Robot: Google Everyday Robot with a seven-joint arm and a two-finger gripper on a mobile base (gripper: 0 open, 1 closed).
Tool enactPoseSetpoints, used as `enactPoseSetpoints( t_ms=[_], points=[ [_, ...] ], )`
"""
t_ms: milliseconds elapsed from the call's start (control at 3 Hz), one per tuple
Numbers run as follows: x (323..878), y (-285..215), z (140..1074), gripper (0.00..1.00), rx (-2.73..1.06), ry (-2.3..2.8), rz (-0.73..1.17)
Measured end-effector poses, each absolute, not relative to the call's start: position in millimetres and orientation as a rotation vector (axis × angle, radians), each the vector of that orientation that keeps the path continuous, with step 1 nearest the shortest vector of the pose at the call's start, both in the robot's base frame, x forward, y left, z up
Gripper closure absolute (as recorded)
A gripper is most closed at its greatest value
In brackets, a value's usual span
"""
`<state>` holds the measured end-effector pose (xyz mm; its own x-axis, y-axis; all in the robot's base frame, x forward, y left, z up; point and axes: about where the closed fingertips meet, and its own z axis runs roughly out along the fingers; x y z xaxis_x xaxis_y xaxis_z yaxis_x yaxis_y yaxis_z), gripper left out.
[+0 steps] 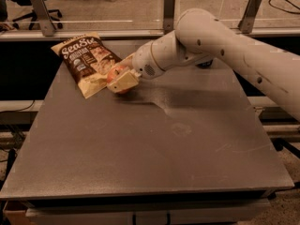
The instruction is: Move apple near brown chip bag
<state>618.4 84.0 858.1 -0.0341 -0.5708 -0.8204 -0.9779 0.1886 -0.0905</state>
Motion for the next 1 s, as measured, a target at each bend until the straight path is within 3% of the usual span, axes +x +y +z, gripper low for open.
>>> enactPoseSetpoints(
  t_ms=[333, 667, 1000],
  points=[
    [621.1, 86.4, 854.2, 0.13, -1.471, 1.711, 0.681],
    [622.1, 86.0, 852.2, 0.0, -1.467, 1.716, 0.683],
    [622.3, 84.3, 852.6, 0.0, -1.464, 1.717, 0.681]
  ],
)
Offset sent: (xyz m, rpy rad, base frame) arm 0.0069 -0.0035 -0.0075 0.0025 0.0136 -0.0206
